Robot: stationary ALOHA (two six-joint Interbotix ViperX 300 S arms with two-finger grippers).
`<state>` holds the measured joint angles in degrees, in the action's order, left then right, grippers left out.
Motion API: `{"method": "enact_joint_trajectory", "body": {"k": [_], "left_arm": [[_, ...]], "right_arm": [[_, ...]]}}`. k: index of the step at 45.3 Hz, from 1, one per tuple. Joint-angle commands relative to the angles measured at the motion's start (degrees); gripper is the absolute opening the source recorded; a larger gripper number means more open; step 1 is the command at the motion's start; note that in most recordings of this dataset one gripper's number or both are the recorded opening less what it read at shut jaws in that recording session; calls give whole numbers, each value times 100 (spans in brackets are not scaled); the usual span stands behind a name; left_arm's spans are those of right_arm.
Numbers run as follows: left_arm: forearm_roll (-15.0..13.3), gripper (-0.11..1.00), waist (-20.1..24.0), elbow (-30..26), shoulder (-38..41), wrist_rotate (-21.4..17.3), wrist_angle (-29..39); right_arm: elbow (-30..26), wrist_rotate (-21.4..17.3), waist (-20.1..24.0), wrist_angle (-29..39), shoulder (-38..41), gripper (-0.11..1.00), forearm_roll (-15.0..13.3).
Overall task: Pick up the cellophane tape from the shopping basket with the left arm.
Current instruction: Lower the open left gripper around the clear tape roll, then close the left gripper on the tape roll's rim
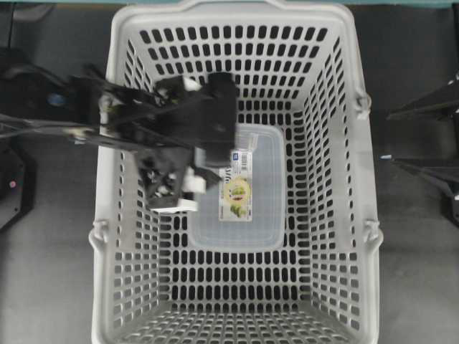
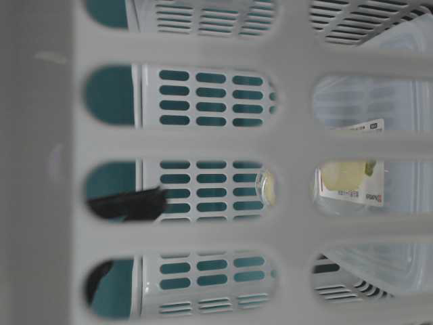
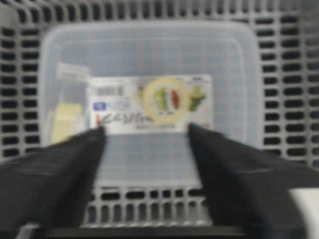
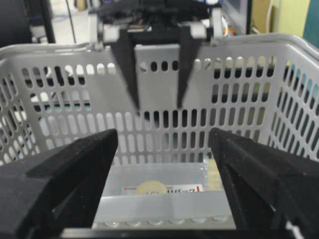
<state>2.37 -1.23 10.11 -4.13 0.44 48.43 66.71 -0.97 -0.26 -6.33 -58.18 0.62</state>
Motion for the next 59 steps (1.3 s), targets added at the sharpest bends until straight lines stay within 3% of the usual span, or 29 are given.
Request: {"method": "enact_joint_trajectory", "body": {"k": [1, 6, 21, 59], "left_arm": [[26, 77, -53, -387, 308, -18, 105], [18, 91, -62, -562, 791, -53, 237], [18, 89, -229, -738, 1591, -62, 387], [18, 87, -185, -659, 1934, -88, 378]], "right_arm": [[-132, 9, -9, -26, 18, 73, 18], [-132, 9, -9, -26, 9, 73, 18], [-123, 9, 9, -35, -35, 72, 18], [-53, 9, 53, -70, -35, 72, 18]]}}
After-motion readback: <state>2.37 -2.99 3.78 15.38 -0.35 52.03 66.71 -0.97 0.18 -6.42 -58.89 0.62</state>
